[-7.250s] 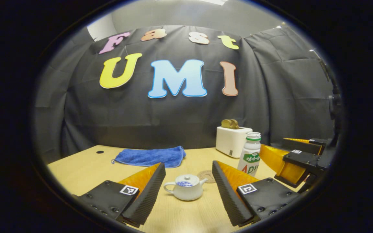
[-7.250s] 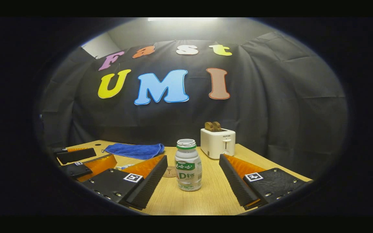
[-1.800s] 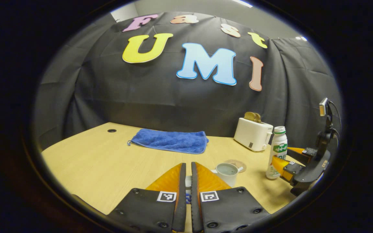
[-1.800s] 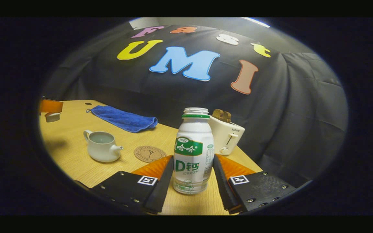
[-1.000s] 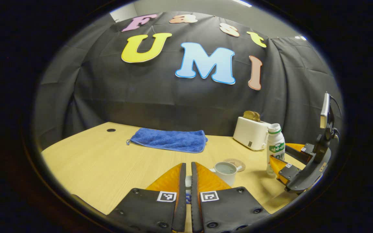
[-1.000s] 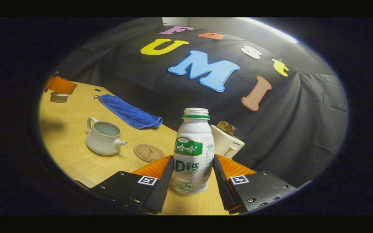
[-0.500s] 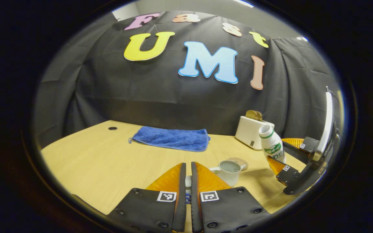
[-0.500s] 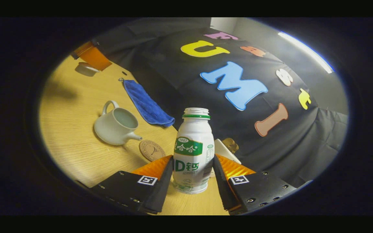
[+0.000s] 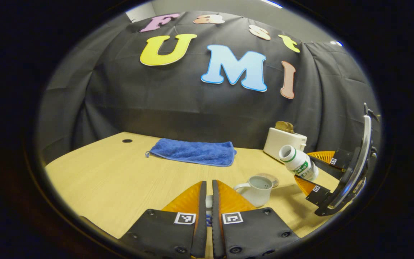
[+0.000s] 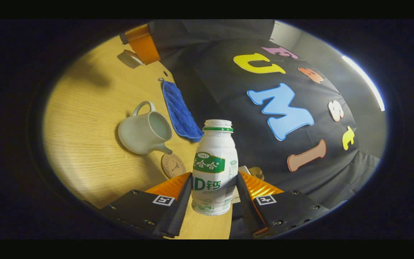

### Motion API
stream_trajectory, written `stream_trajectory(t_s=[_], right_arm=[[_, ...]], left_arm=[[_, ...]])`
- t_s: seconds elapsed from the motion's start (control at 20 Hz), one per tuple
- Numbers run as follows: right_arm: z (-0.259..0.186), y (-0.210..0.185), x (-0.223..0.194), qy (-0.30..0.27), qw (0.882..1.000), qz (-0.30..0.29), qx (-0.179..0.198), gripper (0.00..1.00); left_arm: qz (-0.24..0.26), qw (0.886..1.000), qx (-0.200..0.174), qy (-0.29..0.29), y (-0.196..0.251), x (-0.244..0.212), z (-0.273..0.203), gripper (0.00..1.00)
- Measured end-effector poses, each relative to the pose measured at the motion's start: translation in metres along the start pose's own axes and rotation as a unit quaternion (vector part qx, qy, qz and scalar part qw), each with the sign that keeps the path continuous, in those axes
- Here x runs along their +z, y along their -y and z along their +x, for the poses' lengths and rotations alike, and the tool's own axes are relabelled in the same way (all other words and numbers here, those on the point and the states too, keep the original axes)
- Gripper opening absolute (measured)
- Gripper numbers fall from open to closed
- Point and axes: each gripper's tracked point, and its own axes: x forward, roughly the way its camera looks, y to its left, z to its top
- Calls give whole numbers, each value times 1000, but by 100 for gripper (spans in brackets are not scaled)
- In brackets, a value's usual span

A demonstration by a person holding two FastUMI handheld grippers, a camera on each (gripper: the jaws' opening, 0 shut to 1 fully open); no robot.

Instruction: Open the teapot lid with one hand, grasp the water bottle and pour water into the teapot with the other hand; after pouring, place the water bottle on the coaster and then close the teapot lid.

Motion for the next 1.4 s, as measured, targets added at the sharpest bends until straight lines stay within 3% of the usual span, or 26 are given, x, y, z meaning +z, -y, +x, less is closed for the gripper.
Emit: stream_trajectory(t_s=[0.4,0.45,0.75,1.05,1.2,1.4], right_arm=[[8,-2,5,10,996,-84,15,67],[8,-1,6,11,996,-93,15,67],[7,0,4,11,989,-145,26,67],[4,-1,3,15,982,-183,40,67],[7,-1,5,17,979,-199,46,67],[8,0,3,18,975,-217,50,67]], left_arm=[[0,1000,9,-6,-13,-8,-4,13],[1,1000,10,-6,-15,-8,-5,17],[-3,1000,11,-8,-20,-11,-7,13],[-3,1000,10,-10,-23,-15,-12,10],[1,1000,10,-11,-23,-17,-12,17],[2,1000,10,-12,-24,-19,-13,13]])
